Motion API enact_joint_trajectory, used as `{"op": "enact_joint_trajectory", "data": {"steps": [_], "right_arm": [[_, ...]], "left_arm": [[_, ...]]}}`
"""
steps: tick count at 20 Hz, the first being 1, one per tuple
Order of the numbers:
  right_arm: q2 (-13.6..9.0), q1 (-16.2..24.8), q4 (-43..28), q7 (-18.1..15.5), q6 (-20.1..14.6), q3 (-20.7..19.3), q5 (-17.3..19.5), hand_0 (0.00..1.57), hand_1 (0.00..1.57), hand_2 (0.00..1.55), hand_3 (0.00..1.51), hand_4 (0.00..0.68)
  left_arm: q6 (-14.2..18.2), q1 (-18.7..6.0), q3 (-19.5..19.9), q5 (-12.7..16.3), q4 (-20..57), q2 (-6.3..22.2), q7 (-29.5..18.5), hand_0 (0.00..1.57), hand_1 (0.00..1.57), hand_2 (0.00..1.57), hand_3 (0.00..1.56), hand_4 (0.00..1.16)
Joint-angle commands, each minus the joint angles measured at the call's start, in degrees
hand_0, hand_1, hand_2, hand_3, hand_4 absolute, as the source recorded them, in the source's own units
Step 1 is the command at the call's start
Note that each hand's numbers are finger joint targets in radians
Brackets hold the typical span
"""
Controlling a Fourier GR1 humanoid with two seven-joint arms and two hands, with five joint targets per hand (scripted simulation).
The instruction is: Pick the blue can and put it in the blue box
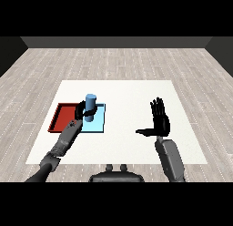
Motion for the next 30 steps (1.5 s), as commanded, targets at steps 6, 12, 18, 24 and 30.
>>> {"op": "enact_joint_trajectory", "data": {"steps": [6, 12, 18, 24, 30], "right_arm": [[-1.2, -0.4, 8.1, -2.9, 5.8, -4.9, -4.2, 0.00, 0.00, 0.00, 0.00, 0.000], [0.3, -3.3, 8.2, -1.1, 1.2, -4.3, -1.1, 0.00, 0.00, 0.00, 0.00, 0.000], [0.4, -2.7, 11.4, -3.7, 5.7, -6.8, -4.6, 0.00, 0.00, 0.00, 0.00, 0.000], [0.2, -0.9, 6.1, -2.4, 4.7, -5.1, -2.2, 0.00, 0.00, 0.00, 0.00, 0.000], [1.4, -3.5, 5.9, -1.4, 2.5, -5.5, -1.6, 0.00, 0.00, 0.00, 0.00, 0.000]], "left_arm": [[-2.9, -9.5, 0.9, -4.6, 24.3, -2.3, 2.3, 1.57, 1.57, 1.56, 1.46, 1.03], [3.1, -11.0, 3.7, -3.8, 32.4, -9.0, 3.0, 1.25, 1.25, 1.22, 1.19, 0.94], [-3.7, -9.5, 7.2, -1.4, 34.3, -5.9, 3.1, 0.58, 0.58, 0.59, 0.51, 0.54], [3.4, -11.0, 4.9, -4.5, 35.5, -6.1, 6.8, 0.00, 0.00, 0.00, 0.00, 0.00], [9.4, -9.0, 8.9, -1.7, 31.3, -6.8, -1.0, 0.00, 0.00, 0.00, 0.00, 0.00]]}}
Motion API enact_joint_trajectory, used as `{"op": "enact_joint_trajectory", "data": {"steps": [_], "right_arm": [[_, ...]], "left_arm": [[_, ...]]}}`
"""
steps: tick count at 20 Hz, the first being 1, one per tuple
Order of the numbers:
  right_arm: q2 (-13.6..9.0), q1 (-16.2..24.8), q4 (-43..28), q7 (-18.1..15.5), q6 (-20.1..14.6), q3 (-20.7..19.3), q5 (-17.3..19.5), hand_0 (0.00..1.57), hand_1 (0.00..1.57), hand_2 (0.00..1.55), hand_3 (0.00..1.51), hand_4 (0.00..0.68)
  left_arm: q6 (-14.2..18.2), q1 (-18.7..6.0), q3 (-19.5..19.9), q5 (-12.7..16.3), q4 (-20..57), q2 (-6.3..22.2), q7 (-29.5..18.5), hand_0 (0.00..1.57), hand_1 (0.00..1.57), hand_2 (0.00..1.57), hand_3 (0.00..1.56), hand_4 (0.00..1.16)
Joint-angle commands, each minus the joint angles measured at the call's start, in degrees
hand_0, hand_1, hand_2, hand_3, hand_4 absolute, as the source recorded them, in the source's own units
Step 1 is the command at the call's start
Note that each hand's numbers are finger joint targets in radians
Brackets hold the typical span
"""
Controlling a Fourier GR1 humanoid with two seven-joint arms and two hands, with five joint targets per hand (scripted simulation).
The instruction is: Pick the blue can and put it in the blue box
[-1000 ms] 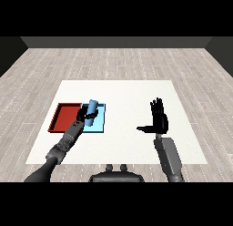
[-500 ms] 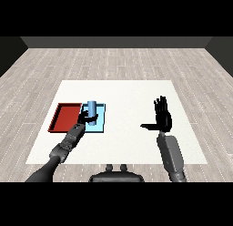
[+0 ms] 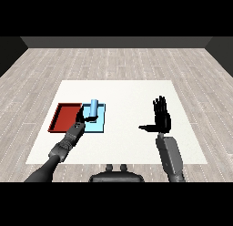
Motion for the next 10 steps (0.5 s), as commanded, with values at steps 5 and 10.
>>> {"op": "enact_joint_trajectory", "data": {"steps": [5, 10], "right_arm": [[-3.2, -0.3, -1.2, 2.0, 1.2, -1.8, -0.3, 0.00, 0.00, 0.00, 0.00, 0.000], [-1.4, 2.2, 0.1, 0.0, 1.5, 1.5, 2.2, 0.00, 0.00, 0.00, 0.00, 0.000]], "left_arm": [[-6.2, -0.3, 6.0, 5.7, -18.2, -0.2, -21.8, 0.00, 0.00, 0.00, 0.00, 0.00], [-23.1, 4.7, 2.9, 6.6, -29.2, -1.6, -28.9, 0.00, 0.00, 0.00, 0.00, 0.00]]}}
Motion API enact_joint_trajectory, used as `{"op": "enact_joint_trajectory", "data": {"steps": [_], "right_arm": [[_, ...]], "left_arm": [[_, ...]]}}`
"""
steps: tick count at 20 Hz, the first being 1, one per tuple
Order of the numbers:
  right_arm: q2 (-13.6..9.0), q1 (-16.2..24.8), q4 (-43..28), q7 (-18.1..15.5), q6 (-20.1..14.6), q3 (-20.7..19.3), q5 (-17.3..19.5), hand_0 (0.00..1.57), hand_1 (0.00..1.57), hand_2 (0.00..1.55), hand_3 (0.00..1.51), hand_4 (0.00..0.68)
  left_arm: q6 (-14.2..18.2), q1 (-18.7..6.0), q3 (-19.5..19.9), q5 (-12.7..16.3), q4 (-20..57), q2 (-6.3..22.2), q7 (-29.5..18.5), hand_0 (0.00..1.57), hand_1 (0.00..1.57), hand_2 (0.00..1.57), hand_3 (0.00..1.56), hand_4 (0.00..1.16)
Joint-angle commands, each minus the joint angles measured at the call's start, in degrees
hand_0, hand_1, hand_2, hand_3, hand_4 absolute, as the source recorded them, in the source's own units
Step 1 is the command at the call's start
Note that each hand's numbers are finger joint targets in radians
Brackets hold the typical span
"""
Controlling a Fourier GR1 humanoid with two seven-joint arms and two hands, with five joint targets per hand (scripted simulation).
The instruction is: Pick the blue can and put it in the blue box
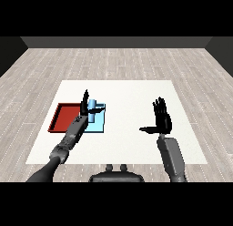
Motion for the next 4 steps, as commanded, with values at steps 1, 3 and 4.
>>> {"op": "enact_joint_trajectory", "data": {"steps": [1, 3, 4], "right_arm": [[-0.8, 1.0, 2.0, 0.6, 1.6, 0.2, -0.3, 0.00, 0.00, 0.00, 0.00, 0.000], [-1.6, 3.6, 1.6, -1.0, 2.7, 0.7, 0.8, 0.00, 0.00, 0.00, 0.00, 0.000], [-2.5, 2.7, 3.8, -1.5, 4.2, 0.6, 1.1, 0.00, 0.00, 0.00, 0.00, 0.000]], "left_arm": [[-13.6, 3.8, -1.3, 2.4, -9.7, -2.1, -5.7, 0.00, 0.00, 0.00, 0.00, 0.00], [-18.6, 9.2, -2.2, 3.9, -14.1, -2.0, -5.9, 0.00, 0.00, 0.00, 0.00, 0.00], [-18.0, 11.2, -2.8, 4.1, -17.6, -1.8, -4.8, 0.00, 0.00, 0.00, 0.00, 0.00]]}}
